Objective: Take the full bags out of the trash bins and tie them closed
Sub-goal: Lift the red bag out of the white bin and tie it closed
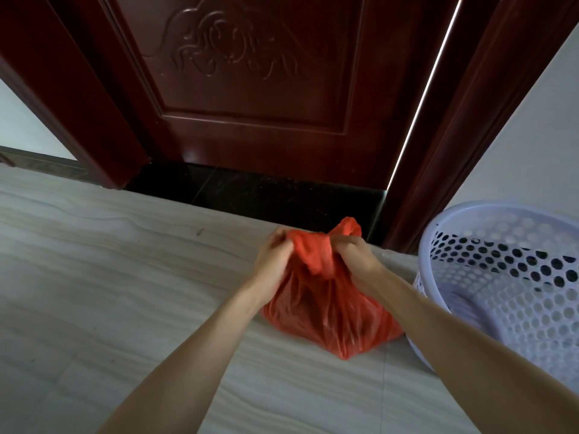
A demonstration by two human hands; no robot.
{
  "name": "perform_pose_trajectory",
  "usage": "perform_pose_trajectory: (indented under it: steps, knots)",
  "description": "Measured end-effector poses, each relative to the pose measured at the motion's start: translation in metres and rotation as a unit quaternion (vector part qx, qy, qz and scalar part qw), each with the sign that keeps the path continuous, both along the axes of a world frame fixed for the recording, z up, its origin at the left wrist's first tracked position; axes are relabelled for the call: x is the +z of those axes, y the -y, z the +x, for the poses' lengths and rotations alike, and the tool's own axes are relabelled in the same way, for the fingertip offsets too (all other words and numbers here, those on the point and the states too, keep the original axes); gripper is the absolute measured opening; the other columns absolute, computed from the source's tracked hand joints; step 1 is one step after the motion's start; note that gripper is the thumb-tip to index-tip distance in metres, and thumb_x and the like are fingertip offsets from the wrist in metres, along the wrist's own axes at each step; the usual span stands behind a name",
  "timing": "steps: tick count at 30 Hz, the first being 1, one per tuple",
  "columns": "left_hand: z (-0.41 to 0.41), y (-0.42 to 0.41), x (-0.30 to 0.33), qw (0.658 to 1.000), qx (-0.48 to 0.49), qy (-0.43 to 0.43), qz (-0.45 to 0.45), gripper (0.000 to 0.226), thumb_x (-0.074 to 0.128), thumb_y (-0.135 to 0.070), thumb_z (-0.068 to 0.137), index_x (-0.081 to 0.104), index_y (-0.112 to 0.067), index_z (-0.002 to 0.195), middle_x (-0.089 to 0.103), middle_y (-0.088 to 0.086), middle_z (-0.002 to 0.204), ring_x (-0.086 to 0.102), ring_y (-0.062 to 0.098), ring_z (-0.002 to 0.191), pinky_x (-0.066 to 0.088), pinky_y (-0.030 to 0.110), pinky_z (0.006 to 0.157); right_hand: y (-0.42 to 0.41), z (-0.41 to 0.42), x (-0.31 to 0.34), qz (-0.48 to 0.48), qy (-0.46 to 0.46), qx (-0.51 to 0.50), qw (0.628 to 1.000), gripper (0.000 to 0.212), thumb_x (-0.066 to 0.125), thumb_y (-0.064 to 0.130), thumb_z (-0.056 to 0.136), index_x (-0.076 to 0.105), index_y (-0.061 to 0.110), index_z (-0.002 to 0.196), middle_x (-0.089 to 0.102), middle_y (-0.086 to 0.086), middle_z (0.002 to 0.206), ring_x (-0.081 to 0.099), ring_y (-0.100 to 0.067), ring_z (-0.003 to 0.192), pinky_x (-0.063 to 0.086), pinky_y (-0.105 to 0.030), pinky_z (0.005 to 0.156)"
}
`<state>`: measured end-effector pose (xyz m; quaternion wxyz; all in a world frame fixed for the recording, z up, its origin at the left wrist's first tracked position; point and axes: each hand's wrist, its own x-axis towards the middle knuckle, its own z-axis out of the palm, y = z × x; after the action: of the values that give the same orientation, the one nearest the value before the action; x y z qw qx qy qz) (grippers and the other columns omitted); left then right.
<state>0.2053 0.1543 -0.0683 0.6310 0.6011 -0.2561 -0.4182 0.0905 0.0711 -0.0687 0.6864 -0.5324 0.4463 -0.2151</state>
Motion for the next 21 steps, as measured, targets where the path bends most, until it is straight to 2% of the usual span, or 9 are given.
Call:
perform_pose_trajectory:
  steps: [3,5,9,12,14,17,19,20,21]
  knots:
    - [0.014,-0.008,-0.008,0.971,-0.078,0.221,0.042,0.025,0.068,-0.004,0.074,0.057,-0.023,0.086,0.06,-0.008,0.078,0.056,-0.012,0.067,0.042,0.011,0.071,0.009,-0.009,-0.008,0.023,0.001,-0.065,0.998,0.024,0.046,-0.004,0.085,0.063,0.004,0.069,0.061,0.003,0.049,0.053,-0.018,0.061,0.044,-0.029,0.061]
    - [0.025,-0.018,-0.008,0.965,-0.072,0.25,0.028,0.017,0.07,-0.015,0.072,0.061,-0.021,0.085,0.065,-0.01,0.082,0.056,-0.017,0.07,0.044,0.015,0.075,0.015,-0.015,-0.008,0.024,-0.009,-0.078,0.997,0.027,0.046,-0.006,0.083,0.057,0.008,0.062,0.058,0.005,0.045,0.049,-0.018,0.06,0.042,-0.028,0.059]
    - [0.03,-0.027,-0.013,0.988,-0.054,0.14,0.035,0.029,0.068,-0.032,0.072,0.062,-0.016,0.096,0.067,-0.006,0.097,0.064,0.0,0.089,0.051,0.026,0.091,0.005,-0.013,-0.002,-0.009,-0.015,-0.022,1.0,0.033,0.046,-0.006,0.084,0.06,0.011,0.06,0.06,-0.001,0.054,0.057,-0.013,0.056,0.046,-0.025,0.06]
    - [0.021,-0.011,0.013,0.998,-0.003,-0.053,0.045,0.036,0.034,-0.037,0.097,0.056,-0.011,0.108,0.064,0.011,0.106,0.061,0.02,0.096,0.044,0.04,0.099,-0.003,-0.002,0.0,-0.022,-0.026,-0.01,0.999,0.036,0.045,-0.009,0.083,0.061,0.013,0.06,0.06,0.008,0.045,0.057,-0.01,0.055,0.046,-0.022,0.06]
    - [0.021,0.002,0.018,0.988,0.069,-0.138,-0.005,0.032,0.025,-0.037,0.1,0.049,-0.021,0.114,0.069,0.013,0.084,0.066,0.019,0.076,0.052,0.038,0.081,-0.004,0.0,0.003,-0.032,-0.038,-0.003,0.999,0.033,0.045,-0.009,0.082,0.061,0.012,0.062,0.06,0.0,0.056,0.055,-0.014,0.062,0.045,-0.025,0.064]
    - [0.016,0.006,0.016,0.975,0.147,-0.161,0.029,0.032,0.029,-0.039,0.097,0.04,-0.022,0.073,0.045,0.003,0.037,0.043,0.01,0.028,0.046,0.018,0.045,-0.007,-0.003,0.008,-0.026,-0.036,0.0,0.999,0.03,0.044,-0.002,0.087,0.065,0.01,0.07,0.061,-0.004,0.07,0.059,-0.016,0.07,0.049,-0.028,0.073]
    - [0.008,0.008,0.016,0.967,0.146,-0.205,0.045,0.042,0.028,-0.04,0.097,0.055,-0.009,0.089,0.041,0.028,0.048,0.04,0.009,0.024,0.042,0.015,0.039,-0.011,-0.003,0.012,-0.04,-0.042,-0.011,0.998,0.025,0.046,0.002,0.09,0.07,0.007,0.086,0.066,0.001,0.079,0.062,-0.013,0.079,0.051,-0.027,0.082]
    - [0.006,0.009,0.012,0.97,0.151,-0.185,0.051,0.055,0.027,-0.042,0.098,0.031,0.009,0.12,0.054,0.036,0.063,0.052,0.01,0.032,0.046,0.019,0.042,-0.011,-0.001,0.011,-0.04,-0.043,-0.036,0.998,0.023,0.048,0.003,0.09,0.07,0.006,0.094,0.068,-0.002,0.085,0.064,-0.016,0.085,0.052,-0.03,0.087]
    - [0.003,0.009,0.014,0.978,0.139,-0.15,0.052,0.028,0.029,-0.041,0.099,0.048,-0.022,0.105,0.07,0.019,0.08,0.066,0.013,0.052,0.053,0.025,0.054,-0.009,0.002,0.009,-0.025,-0.04,-0.075,0.996,0.02,0.051,0.003,0.089,0.069,0.003,0.098,0.069,-0.007,0.093,0.065,-0.022,0.093,0.051,-0.036,0.092]
